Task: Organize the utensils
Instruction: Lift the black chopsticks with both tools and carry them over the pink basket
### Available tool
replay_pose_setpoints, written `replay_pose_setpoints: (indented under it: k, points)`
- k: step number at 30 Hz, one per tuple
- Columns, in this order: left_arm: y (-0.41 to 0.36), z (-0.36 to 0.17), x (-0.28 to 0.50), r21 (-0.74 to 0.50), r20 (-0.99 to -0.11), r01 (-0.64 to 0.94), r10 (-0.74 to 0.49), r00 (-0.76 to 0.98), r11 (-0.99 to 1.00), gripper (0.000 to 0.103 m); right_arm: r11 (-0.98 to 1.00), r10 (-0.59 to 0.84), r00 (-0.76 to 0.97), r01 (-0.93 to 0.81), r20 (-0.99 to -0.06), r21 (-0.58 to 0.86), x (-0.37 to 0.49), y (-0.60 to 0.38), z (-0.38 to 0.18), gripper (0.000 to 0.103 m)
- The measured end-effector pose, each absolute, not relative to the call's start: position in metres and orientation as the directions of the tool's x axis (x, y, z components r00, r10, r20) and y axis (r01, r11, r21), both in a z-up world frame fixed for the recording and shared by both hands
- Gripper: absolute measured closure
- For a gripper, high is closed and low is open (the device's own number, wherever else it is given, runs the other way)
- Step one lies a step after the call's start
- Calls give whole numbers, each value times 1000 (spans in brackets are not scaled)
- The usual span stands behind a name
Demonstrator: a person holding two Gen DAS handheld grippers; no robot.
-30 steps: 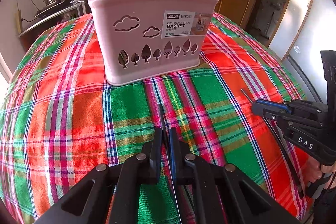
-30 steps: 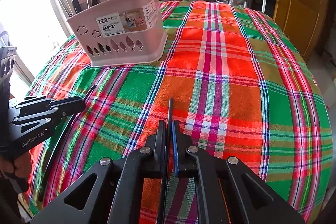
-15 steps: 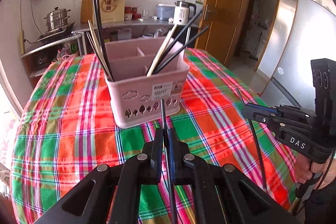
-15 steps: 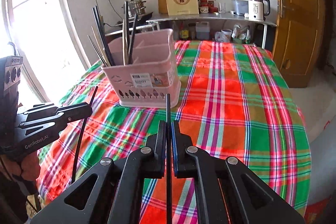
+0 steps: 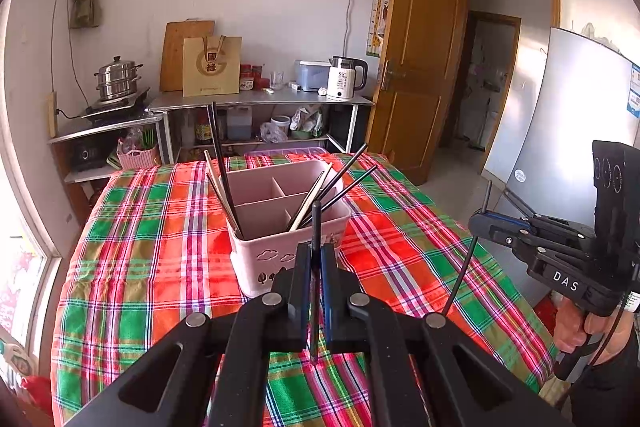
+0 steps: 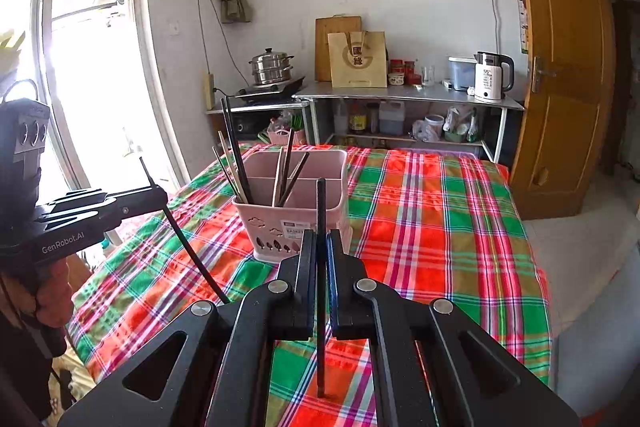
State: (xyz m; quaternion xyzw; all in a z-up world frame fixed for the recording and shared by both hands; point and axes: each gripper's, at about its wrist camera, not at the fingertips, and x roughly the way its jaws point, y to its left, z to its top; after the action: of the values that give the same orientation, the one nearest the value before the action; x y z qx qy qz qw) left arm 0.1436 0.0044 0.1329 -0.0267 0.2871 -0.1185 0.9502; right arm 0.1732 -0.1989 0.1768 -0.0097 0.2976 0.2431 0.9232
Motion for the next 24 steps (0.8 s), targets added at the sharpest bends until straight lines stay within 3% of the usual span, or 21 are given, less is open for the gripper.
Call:
replay_pose_setpoints:
  k: [24]
  points:
    - [9,139,144,-137,-554,224,-262,790,965,99,875,449,714,-473,-537,104,164,-198,189,98]
